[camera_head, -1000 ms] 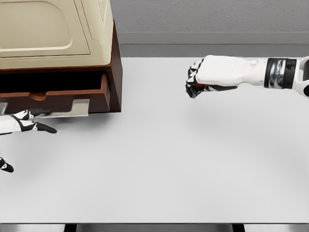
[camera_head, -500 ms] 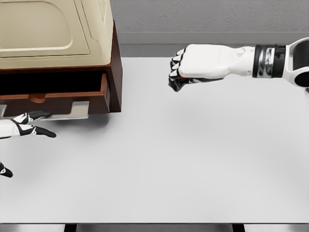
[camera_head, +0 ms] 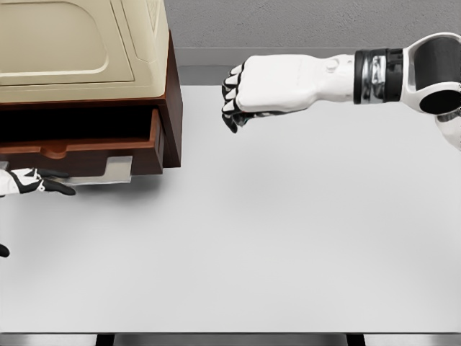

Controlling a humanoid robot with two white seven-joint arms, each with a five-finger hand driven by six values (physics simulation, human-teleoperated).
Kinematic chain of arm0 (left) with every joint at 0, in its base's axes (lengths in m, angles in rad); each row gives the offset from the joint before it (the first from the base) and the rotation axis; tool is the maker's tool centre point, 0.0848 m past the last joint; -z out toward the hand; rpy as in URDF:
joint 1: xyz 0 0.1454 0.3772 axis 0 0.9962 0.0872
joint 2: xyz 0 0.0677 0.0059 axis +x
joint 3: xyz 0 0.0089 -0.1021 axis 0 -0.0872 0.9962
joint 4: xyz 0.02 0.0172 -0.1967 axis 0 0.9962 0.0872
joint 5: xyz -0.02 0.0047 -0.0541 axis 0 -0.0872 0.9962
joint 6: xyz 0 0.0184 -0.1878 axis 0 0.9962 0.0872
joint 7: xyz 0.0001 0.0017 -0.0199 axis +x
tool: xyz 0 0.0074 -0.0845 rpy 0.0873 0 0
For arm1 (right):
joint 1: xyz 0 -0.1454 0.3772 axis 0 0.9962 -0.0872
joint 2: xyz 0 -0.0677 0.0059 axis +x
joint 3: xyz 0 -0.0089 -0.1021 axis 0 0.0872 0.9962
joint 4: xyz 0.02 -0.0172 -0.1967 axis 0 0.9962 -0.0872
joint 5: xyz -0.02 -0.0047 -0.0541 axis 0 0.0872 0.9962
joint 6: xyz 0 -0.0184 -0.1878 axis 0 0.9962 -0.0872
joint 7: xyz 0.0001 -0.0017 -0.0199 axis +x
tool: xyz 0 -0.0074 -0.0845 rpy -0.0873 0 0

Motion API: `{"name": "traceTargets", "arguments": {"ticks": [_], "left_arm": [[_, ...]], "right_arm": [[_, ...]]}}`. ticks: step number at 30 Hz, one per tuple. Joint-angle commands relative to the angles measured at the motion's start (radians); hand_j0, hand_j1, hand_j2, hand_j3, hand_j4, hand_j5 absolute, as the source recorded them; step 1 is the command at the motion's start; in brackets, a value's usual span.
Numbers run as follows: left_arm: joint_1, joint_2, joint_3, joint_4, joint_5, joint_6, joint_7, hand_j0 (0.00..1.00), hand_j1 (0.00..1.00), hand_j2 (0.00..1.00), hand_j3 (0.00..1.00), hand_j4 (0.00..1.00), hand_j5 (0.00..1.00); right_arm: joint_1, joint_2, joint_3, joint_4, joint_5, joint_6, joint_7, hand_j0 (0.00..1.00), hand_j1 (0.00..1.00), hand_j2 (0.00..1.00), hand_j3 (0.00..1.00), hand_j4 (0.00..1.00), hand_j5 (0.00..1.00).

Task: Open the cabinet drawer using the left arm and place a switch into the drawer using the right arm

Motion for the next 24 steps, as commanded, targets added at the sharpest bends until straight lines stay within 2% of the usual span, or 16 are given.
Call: {"name": "traceTargets", "arguments": {"ticks": [1,9,14,23,24], "left_arm": [[0.0,0.002,0.007,0.0,0.002,0.003,0.001,1.0,1.0,1.0,1.0,1.0,1.0],[-0.003,0.003,0.008,0.0,0.016,0.003,0.001,1.0,1.0,1.0,1.0,1.0,1.0],[0.0,0.003,0.048,0.001,0.014,0.003,0.001,1.0,1.0,1.0,1.0,1.0,1.0],[-0.003,0.005,0.068,0.001,0.016,0.003,0.001,1.0,1.0,1.0,1.0,1.0,1.0],[-0.003,0.008,0.089,0.0,0.021,0.003,0.001,1.0,1.0,1.0,1.0,1.0,1.0]], "right_arm": [[0.0,0.007,0.019,-0.004,-0.022,0.003,-0.001,0.4,0.4,0.4,0.4,0.4,0.4],[-0.023,0.009,0.021,-0.017,-0.063,0.003,-0.001,0.4,0.4,0.4,0.4,0.4,0.4],[-0.044,0.027,0.03,-0.018,-0.083,0.003,-0.001,0.4,0.4,0.4,0.4,0.4,0.4],[-0.09,0.056,0.059,-0.02,-0.108,0.003,-0.001,0.41,0.41,0.41,0.41,0.41,0.41],[-0.094,0.059,0.061,-0.021,-0.108,0.003,-0.001,0.41,0.41,0.41,0.41,0.41,0.41]]}}
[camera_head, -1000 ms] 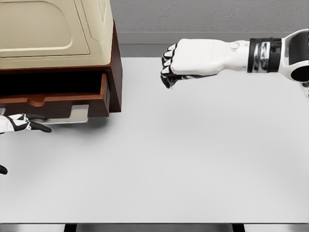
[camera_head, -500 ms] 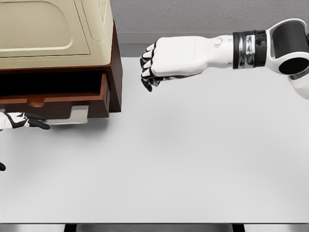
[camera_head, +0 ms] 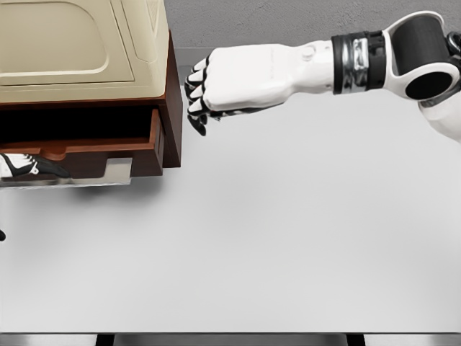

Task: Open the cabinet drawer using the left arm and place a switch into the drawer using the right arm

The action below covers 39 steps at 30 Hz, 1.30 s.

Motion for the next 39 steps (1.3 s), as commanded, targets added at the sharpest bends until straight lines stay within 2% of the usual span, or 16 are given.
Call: {"name": "traceTargets", "arguments": {"ticks": [1,3,9,15,27,35,39], "left_arm": [[0.0,0.006,0.02,-0.001,0.013,0.003,0.0,1.0,1.0,1.0,1.0,1.0,1.0],[0.0,0.015,0.03,-0.001,0.025,0.003,0.0,1.0,1.0,1.0,1.0,1.0,1.0],[-0.005,0.012,0.052,-0.001,0.064,0.003,0.0,1.0,1.0,1.0,1.0,1.0,1.0],[-0.008,0.006,0.066,-0.001,0.1,0.003,0.0,1.0,1.0,1.0,1.0,1.0,1.0],[0.003,0.003,0.062,-0.001,0.114,0.003,0.0,1.0,1.0,1.0,1.0,1.0,1.0],[0.003,0.005,0.062,-0.001,0.114,0.003,0.0,1.0,1.0,1.0,1.0,1.0,1.0],[0.005,0.006,0.062,-0.001,0.114,0.003,0.0,1.0,1.0,1.0,1.0,1.0,1.0]], "right_arm": [[0.0,0.016,0.01,-0.001,-0.008,0.003,-0.001,0.41,0.41,0.41,0.41,0.41,0.41],[-0.023,0.025,0.026,0.0,-0.05,0.003,-0.001,0.4,0.4,0.4,0.4,0.4,0.4],[-0.058,0.075,0.05,0.0,-0.057,0.006,-0.001,0.41,0.41,0.41,0.41,0.41,0.41],[-0.071,0.097,0.053,0.002,-0.058,0.028,-0.001,0.41,0.41,0.41,0.41,0.41,0.41],[-0.081,0.126,0.089,0.009,-0.058,0.083,-0.001,0.4,0.4,0.4,0.4,0.4,0.4],[-0.112,0.201,0.126,0.032,-0.06,0.144,-0.001,0.4,0.4,0.4,0.4,0.4,0.4],[-0.117,0.214,0.136,0.046,-0.06,0.155,-0.001,0.4,0.4,0.4,0.4,0.4,0.4]]}}
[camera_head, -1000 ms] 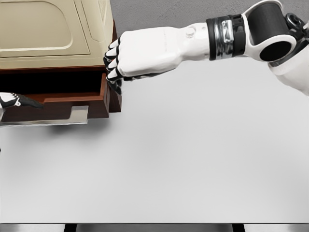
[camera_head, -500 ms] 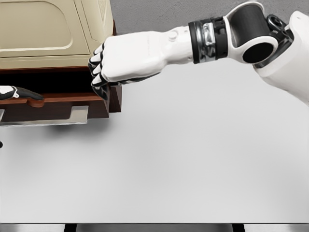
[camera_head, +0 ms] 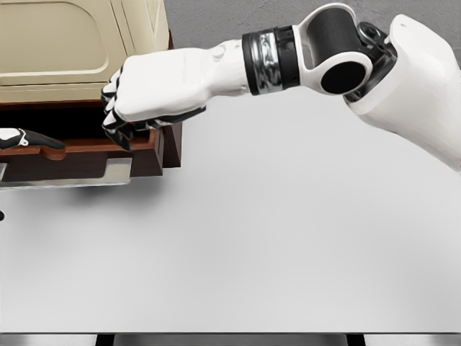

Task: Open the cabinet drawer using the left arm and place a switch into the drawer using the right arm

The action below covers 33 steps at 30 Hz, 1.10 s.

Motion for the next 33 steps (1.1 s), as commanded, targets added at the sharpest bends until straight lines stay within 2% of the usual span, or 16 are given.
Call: {"name": "traceTargets", "arguments": {"ticks": [1,11,14,22,28,33], "left_arm": [[0.0,0.002,0.001,0.0,0.008,0.003,0.0,1.0,1.0,1.0,1.0,1.0,1.0],[0.002,0.0,0.001,0.0,0.01,0.003,0.0,1.0,1.0,1.0,1.0,1.0,1.0],[0.002,0.0,-0.001,0.0,0.01,0.003,0.0,1.0,1.0,1.0,1.0,1.0,1.0],[0.002,0.0,-0.001,0.0,0.01,0.003,0.0,1.0,1.0,1.0,1.0,1.0,1.0],[0.002,0.002,-0.001,0.0,0.01,0.003,0.0,1.0,1.0,1.0,1.0,1.0,1.0],[0.002,0.003,-0.001,0.0,0.01,0.003,0.0,1.0,1.0,1.0,1.0,1.0,1.0]], "right_arm": [[-0.002,0.019,0.009,0.02,-0.004,0.011,-0.001,0.4,0.4,0.4,0.4,0.4,0.4],[-0.026,0.077,0.044,0.104,-0.004,0.03,-0.001,0.4,0.4,0.4,0.4,0.4,0.4],[-0.034,0.1,0.068,0.152,-0.004,0.03,-0.001,0.4,0.4,0.4,0.4,0.4,0.4],[-0.052,0.146,0.087,0.224,-0.002,0.028,-0.001,0.4,0.4,0.4,0.4,0.4,0.4],[-0.064,0.18,0.122,0.313,-0.002,0.023,-0.001,0.41,0.41,0.41,0.41,0.41,0.41],[-0.064,0.189,0.13,0.339,-0.002,0.02,-0.001,0.4,0.4,0.4,0.4,0.4,0.4]]}}
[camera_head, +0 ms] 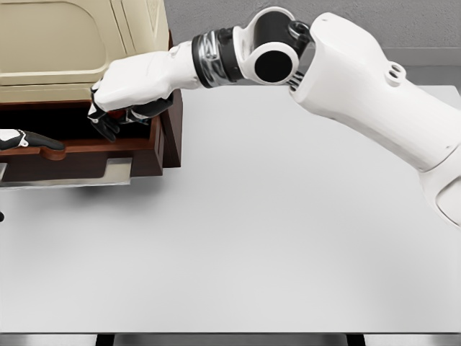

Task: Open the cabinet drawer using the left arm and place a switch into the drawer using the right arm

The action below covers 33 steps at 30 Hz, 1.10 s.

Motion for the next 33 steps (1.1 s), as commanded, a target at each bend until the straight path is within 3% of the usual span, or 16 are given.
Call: {"name": "traceTargets", "arguments": {"ticks": [1,5,6,7,8,13,19,24,26,30,33], "left_arm": [[0.0,0.001,0.001,0.0,0.008,0.003,0.0,1.0,1.0,1.0,1.0,1.0,1.0],[0.0,0.0,0.002,0.0,0.008,0.003,0.0,1.0,1.0,1.0,1.0,1.0,1.0],[0.0,0.0,0.002,0.0,0.008,0.003,0.0,1.0,1.0,1.0,1.0,1.0,1.0],[0.0,0.0,0.002,0.0,0.008,0.003,0.0,1.0,1.0,1.0,1.0,1.0,1.0],[0.0,0.0,0.003,0.0,0.008,0.003,0.0,1.0,1.0,1.0,1.0,1.0,1.0],[0.0,0.001,0.001,0.0,0.013,0.003,0.0,1.0,1.0,1.0,1.0,1.0,1.0],[0.0,0.009,0.001,0.0,0.014,0.003,0.0,1.0,1.0,1.0,1.0,1.0,1.0],[-0.001,0.011,0.003,0.0,0.014,0.003,0.0,1.0,1.0,1.0,1.0,1.0,1.0],[-0.001,0.014,0.004,0.0,0.02,0.003,0.0,1.0,1.0,1.0,1.0,1.0,1.0],[-0.003,0.021,0.004,0.0,0.027,0.003,0.0,1.0,1.0,1.0,1.0,1.0,1.0],[-0.001,0.021,0.004,0.0,0.027,0.003,0.0,1.0,1.0,1.0,1.0,1.0,1.0]], "right_arm": [[0.0,0.012,0.005,0.023,-0.003,0.001,-0.001,0.41,0.41,0.41,0.41,0.41,0.41],[0.0,0.018,0.011,0.033,-0.003,0.003,-0.001,0.41,0.41,0.41,0.41,0.41,0.41],[0.0,0.018,0.011,0.033,-0.003,0.012,-0.001,0.52,0.52,0.52,0.52,0.52,0.52],[0.0,0.02,0.011,0.041,-0.003,0.018,-0.001,0.71,0.71,0.71,0.71,0.71,0.71],[0.0,0.02,0.011,0.047,-0.001,0.044,-0.001,0.98,0.98,0.98,0.98,0.98,0.98],[-0.002,0.018,0.02,0.038,0.002,0.052,-0.001,1.0,1.0,1.0,1.0,1.0,1.0],[0.014,-0.012,0.015,-0.051,0.002,0.013,-0.001,1.0,1.0,1.0,1.0,1.0,1.0],[0.035,-0.176,0.011,-0.198,-0.001,-0.16,-0.001,1.0,1.0,1.0,1.0,1.0,1.0],[0.058,-0.271,0.0,-0.233,-0.003,-0.16,-0.001,1.0,1.0,1.0,1.0,1.0,1.0],[0.16,-0.483,-0.121,-0.232,-0.004,-0.16,-0.001,1.0,1.0,1.0,1.0,1.0,1.0],[0.189,-0.575,-0.15,-0.23,-0.004,-0.16,-0.001,1.0,1.0,1.0,1.0,1.0,1.0]]}}
